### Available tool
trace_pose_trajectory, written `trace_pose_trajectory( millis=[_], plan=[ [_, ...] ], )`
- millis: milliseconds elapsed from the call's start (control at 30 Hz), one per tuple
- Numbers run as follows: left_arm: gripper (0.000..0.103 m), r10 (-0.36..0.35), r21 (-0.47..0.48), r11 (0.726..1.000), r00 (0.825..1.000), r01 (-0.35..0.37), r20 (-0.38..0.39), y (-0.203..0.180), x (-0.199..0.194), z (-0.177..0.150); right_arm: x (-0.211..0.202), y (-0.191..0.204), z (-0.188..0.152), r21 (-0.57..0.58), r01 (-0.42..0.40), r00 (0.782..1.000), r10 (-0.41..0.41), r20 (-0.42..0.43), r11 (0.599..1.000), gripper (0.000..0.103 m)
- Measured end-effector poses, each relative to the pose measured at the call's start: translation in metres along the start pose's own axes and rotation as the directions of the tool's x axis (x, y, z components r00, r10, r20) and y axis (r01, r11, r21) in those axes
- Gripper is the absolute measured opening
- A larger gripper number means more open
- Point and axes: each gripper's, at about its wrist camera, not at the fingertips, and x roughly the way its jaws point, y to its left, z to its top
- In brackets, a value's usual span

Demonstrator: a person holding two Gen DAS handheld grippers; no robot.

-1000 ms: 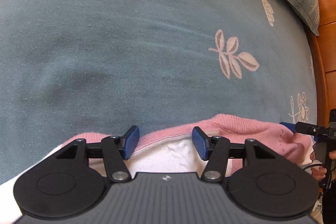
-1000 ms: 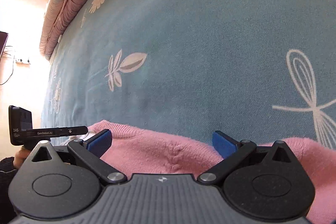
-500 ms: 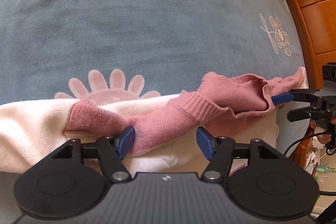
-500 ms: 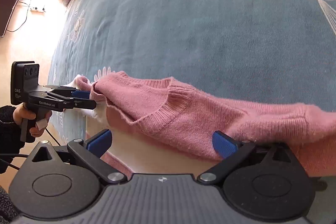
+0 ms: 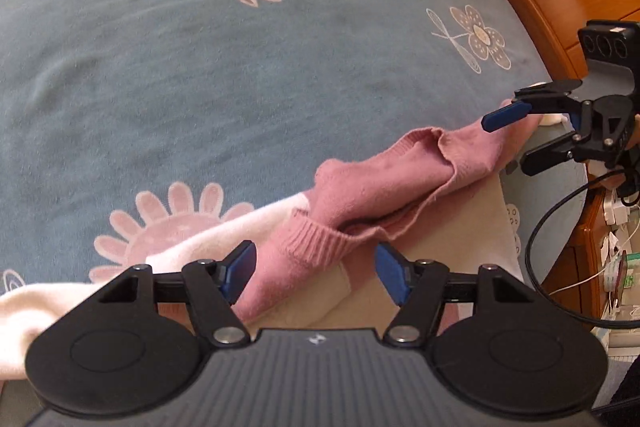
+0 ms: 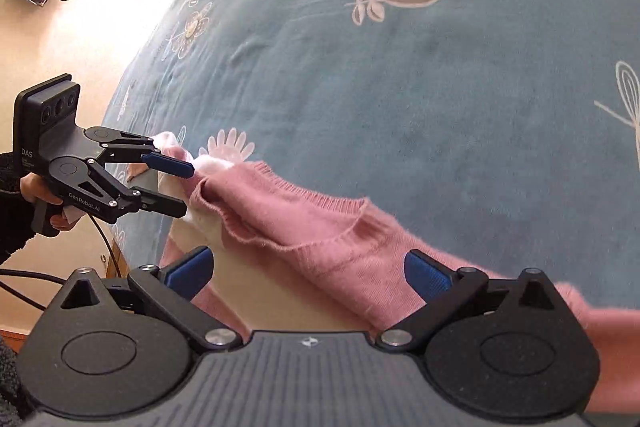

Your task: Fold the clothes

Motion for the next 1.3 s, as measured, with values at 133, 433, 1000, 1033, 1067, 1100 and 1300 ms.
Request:
trace_pose_trajectory(
  millis=[133, 433, 1000, 1033, 1067, 1100, 1300],
  plan=[
    [0.065, -0.012, 0.052, 0.999, 0.999, 0.009, 0.049, -0.003, 0.0, 0.017, 0.022, -0.034, 0.024, 0.01, -0.043, 0.998, 0.043, -0.049, 0.999, 0.103],
    [0.065, -0.028, 0.042, 0.999, 0.998, 0.026, 0.049, 0.006, 0.002, 0.007, 0.054, -0.025, 0.039, 0.011, -0.153, 0.985, 0.153, -0.081, 0.988, 0.103],
    [0.065, -0.043, 0.018, 0.999, 0.998, 0.042, 0.041, 0.018, -0.009, -0.046, 0.139, 0.054, 0.081, -0.044, -0.324, 0.922, 0.304, -0.241, 0.945, 0.103],
    [0.065, -0.031, 0.023, 0.999, 0.999, 0.03, 0.039, 0.02, -0.012, -0.049, 0.143, 0.057, 0.079, -0.042, -0.332, 0.912, 0.31, -0.267, 0.942, 0.103],
    [0.065, -0.023, 0.027, 0.999, 0.999, 0.022, 0.038, 0.021, -0.015, -0.052, 0.144, 0.06, 0.076, -0.039, -0.341, 0.905, 0.317, -0.285, 0.939, 0.103],
    [0.065, -0.014, 0.031, 0.999, 0.999, 0.013, 0.037, 0.023, -0.017, -0.055, 0.143, 0.064, 0.073, -0.033, -0.35, 0.897, 0.325, -0.3, 0.936, 0.103],
    [0.065, 0.008, 0.042, 0.999, 0.999, -0.009, 0.035, 0.028, -0.022, -0.06, 0.133, 0.08, 0.057, 0.029, -0.434, 0.831, 0.413, -0.374, 0.9, 0.103]
  ],
)
